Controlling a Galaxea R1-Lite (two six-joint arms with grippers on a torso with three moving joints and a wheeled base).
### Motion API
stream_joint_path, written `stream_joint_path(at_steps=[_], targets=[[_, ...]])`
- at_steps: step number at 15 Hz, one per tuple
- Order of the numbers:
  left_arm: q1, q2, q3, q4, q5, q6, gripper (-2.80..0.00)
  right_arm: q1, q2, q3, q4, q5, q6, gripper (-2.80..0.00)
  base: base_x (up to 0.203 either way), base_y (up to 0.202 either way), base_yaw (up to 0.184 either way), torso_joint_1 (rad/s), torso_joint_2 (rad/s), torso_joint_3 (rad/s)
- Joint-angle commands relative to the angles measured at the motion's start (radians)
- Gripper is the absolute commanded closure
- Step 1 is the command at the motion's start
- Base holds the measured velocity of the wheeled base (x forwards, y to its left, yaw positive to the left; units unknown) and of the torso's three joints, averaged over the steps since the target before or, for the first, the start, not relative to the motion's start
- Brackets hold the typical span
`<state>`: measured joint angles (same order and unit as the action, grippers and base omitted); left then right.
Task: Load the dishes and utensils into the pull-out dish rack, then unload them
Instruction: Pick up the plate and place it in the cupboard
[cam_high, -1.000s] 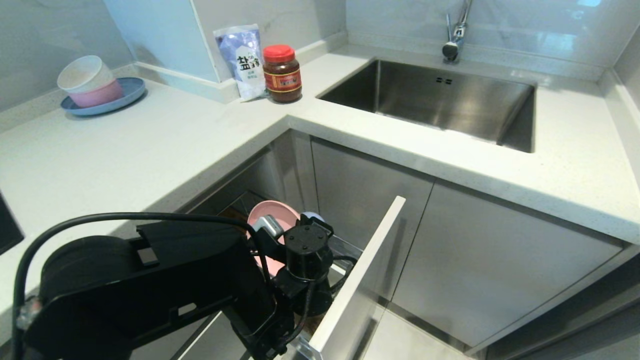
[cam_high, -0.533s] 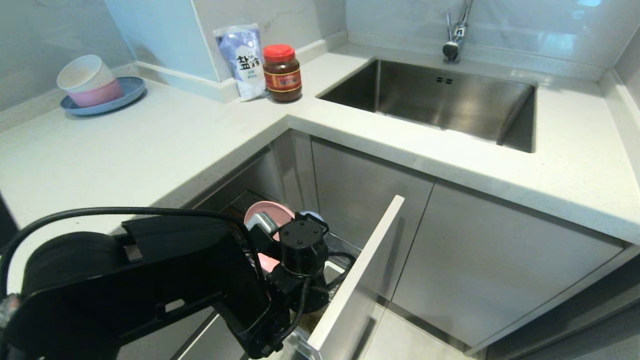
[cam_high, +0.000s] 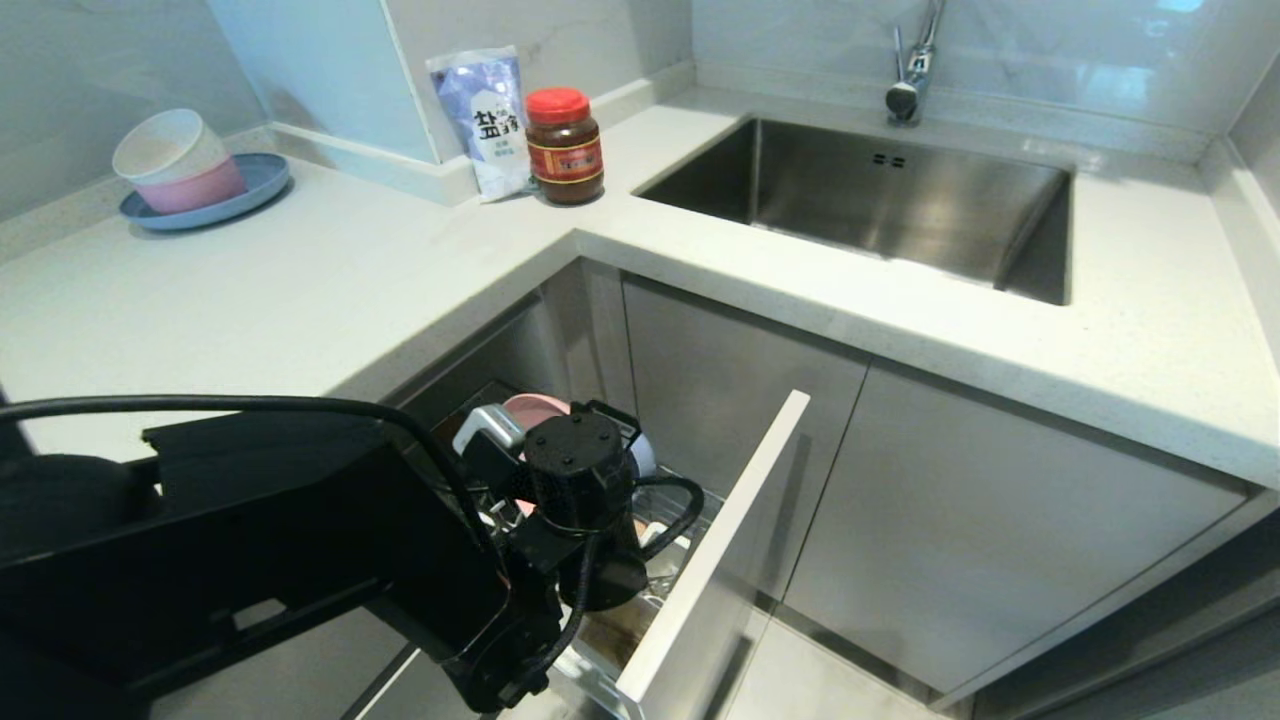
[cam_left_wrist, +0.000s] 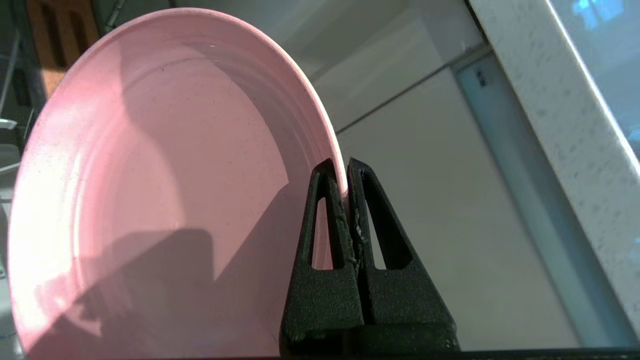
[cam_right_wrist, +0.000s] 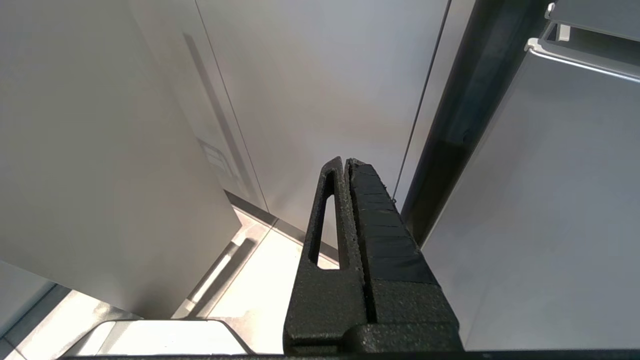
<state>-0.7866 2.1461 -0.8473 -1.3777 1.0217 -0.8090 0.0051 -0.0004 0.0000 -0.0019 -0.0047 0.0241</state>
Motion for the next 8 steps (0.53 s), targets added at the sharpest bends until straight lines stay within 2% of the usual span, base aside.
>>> stream_joint_path(at_steps=[1, 2, 5, 7, 8], targets=[[0.003, -0.006, 0.016, 0.011, 0.006, -0.038, 0.0, 0.0, -0.004, 0.002, 0.0, 0.0, 0.0, 0.0, 0.0, 0.0, 0.0, 0.0, 0.0, 0.0], [0.004, -0.006, 0.017, 0.06, 0.006, -0.072, 0.0, 0.0, -0.004, 0.002, -0.001, 0.0, 0.0, 0.0, 0.0, 0.0, 0.0, 0.0, 0.0, 0.0], [0.02, -0.009, 0.017, 0.256, 0.002, -0.246, 0.0, 0.001, -0.004, 0.002, -0.001, 0.0, 0.0, 0.0, 0.0, 0.0, 0.0, 0.0, 0.0, 0.0], [0.023, -0.009, 0.016, 0.361, -0.006, -0.329, 0.0, -0.001, -0.004, 0.002, 0.0, 0.0, 0.0, 0.0, 0.0, 0.0, 0.0, 0.0, 0.0, 0.0], [0.023, -0.006, 0.016, 0.384, -0.009, -0.35, 0.0, 0.0, -0.003, 0.002, 0.0, 0.0, 0.0, 0.0, 0.0, 0.0, 0.0, 0.0, 0.0, 0.0]])
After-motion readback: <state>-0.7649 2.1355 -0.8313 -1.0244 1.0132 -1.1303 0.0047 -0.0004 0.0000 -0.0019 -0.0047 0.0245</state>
